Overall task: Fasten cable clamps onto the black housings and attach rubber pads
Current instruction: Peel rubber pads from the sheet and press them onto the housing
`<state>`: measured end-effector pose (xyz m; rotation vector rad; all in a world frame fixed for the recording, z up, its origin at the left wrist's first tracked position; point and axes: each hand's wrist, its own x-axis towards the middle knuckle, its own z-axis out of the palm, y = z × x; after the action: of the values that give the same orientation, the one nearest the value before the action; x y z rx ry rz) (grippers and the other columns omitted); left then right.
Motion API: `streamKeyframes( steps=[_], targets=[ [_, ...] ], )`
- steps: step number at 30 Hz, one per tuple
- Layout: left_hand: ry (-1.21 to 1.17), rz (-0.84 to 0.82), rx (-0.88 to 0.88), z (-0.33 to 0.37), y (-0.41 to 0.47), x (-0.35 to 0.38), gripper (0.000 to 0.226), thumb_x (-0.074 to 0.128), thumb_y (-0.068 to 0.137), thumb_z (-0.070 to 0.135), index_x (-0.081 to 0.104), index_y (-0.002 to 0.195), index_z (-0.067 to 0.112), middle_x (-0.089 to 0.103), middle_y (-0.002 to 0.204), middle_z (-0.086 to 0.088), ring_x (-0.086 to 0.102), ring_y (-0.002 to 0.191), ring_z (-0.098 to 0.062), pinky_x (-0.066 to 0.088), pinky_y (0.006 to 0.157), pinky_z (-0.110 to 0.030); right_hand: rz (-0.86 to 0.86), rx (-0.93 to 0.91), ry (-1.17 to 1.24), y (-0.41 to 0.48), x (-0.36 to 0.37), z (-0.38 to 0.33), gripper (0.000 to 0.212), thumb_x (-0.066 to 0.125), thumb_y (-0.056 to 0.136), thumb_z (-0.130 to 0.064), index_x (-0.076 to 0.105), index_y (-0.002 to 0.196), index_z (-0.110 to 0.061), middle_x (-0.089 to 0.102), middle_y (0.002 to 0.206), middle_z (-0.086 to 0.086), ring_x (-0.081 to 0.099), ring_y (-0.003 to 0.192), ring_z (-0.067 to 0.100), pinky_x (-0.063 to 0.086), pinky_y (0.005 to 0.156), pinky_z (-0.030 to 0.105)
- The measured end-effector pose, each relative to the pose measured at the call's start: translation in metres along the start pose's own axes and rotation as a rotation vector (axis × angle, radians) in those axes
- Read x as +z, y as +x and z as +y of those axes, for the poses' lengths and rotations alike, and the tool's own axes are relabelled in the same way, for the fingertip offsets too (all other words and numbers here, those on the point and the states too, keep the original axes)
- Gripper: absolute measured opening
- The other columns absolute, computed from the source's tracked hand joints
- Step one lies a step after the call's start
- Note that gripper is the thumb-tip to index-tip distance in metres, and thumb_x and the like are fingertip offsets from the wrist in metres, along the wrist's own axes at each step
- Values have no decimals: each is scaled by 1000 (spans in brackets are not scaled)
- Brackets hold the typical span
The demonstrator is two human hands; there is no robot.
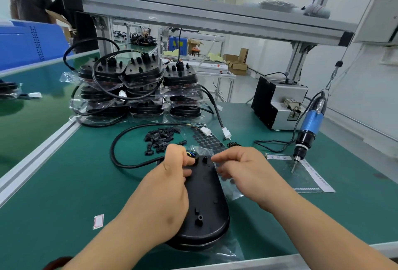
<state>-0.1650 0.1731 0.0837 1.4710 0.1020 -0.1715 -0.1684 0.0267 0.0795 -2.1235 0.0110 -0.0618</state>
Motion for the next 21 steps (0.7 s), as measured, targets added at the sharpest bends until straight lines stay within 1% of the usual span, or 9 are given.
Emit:
streamKeyframes(
  steps=[2,5,8,11,13,15,17,19,21],
  targets=[
    [11,-72,52,2,-4,-11,43,32,60,-6,11,89,18,22,65,0,-3,80,-22,13,79,-31,-37,-106,-163,-6,2,3,42,46,82,6,70,91,-27,65,88,-8,58,77,7,45,67,12],
    [-93,-36,-77,7,-4,-9,22,28,54,-5,29,66,14,22,64,0,14,56,-11,16,69,-26,-69,-353,-498,-11,7,10,49,42,81,4,70,116,-17,56,115,-8,51,106,8,30,87,1],
    [-124,-62,-81,6,-4,-12,21,26,49,-3,31,66,7,23,65,-1,17,56,-11,7,81,-31,-87,-524,-712,-15,10,14,49,34,88,-18,64,127,-13,54,124,-1,47,115,22,32,96,15],
    [-13,-100,-94,1,3,-13,41,22,87,-13,33,62,18,24,66,-1,16,58,-9,-3,71,-36,-94,-616,-842,-14,8,13,49,34,85,-21,69,116,-7,61,116,8,54,103,32,48,90,33],
    [-9,-78,-165,6,11,-10,46,17,95,-11,34,66,20,29,62,-1,13,58,-8,-3,64,-36,-121,-633,-905,-12,9,12,45,37,80,-18,72,106,-5,63,112,10,56,100,33,50,86,37],
    [-39,-7,-238,13,16,-6,51,16,96,-11,35,60,19,34,50,1,10,57,-8,-1,55,-31,-110,-650,-899,-13,11,9,35,45,74,-13,74,91,-7,66,101,8,60,90,31,52,78,35],
    [-39,8,-214,11,19,-6,58,15,98,-10,34,53,22,34,41,3,10,57,-8,-1,59,-35,-59,-674,-857,-15,12,8,23,52,68,-11,74,72,-12,69,86,2,64,75,24,55,65,27],
    [-24,-21,-146,2,20,-2,53,18,100,-5,36,55,17,38,53,-5,23,56,-11,8,53,-28,17,-730,-789,-15,12,9,26,49,68,-12,74,64,-15,70,80,-2,67,68,19,54,58,21],
    [197,5,32,-12,12,-8,36,27,98,2,36,66,15,48,76,-13,44,68,-18,34,63,-24,52,-743,-763,-15,14,11,18,56,65,-10,73,61,-15,71,81,-2,68,67,18,53,55,20]
  ],
)
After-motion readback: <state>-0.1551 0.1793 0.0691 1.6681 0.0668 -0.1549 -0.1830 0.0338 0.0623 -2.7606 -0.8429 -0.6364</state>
